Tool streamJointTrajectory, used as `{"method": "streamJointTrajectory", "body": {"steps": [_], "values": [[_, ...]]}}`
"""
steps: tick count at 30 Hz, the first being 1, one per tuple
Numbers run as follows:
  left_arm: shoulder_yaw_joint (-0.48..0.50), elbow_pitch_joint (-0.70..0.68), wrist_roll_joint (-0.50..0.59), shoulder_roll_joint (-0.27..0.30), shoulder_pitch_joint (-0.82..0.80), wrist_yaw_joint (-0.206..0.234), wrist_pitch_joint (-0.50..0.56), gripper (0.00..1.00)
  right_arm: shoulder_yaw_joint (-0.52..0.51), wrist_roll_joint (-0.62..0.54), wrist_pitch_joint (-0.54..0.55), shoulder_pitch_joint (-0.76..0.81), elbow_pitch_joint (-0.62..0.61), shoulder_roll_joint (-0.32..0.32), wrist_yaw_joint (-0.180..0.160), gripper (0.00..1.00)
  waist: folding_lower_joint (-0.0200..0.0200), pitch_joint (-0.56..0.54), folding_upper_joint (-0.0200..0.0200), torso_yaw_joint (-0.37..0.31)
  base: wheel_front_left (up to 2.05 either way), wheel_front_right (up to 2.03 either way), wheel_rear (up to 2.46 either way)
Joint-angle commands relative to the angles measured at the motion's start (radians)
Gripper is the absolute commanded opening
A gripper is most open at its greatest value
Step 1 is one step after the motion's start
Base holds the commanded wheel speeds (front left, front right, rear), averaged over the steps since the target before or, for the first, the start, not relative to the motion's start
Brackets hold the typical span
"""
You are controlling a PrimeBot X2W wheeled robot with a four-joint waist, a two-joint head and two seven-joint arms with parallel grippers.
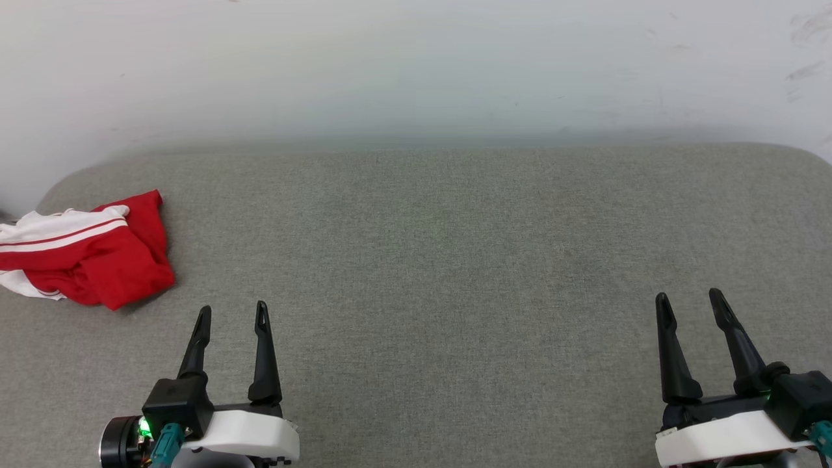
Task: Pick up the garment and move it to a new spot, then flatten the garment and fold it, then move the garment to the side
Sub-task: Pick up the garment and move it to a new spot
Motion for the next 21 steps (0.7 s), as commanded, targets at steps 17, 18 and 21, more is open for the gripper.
{"method": "streamJointTrajectory", "body": {"steps": [17, 18, 21], "values": [[0.005, 0.009, 0.003, 0.002, -0.001, -0.01, -0.003, 1.0, 0.001, 0.028, -0.002, 0.014, 0.01, 0.001, -0.001, 1.0, 0.0, -0.004, -0.0001, 0.038, 0.0, 0.0, 0.0], [0.005, 0.008, 0.001, 0.002, -0.003, -0.009, -0.003, 1.0, 0.001, 0.028, -0.002, 0.014, 0.008, 0.001, -0.001, 1.0, 0.0, -0.003, -0.0001, 0.048, 0.0, 0.0, 0.0], [0.011, 0.008, 0.002, 0.002, -0.003, -0.007, -0.003, 1.0, 0.004, 0.028, -0.002, 0.014, 0.007, 0.001, -0.001, 1.0, 0.0, -0.002, -0.0001, 0.078, 0.0, 0.0, 0.0]]}}
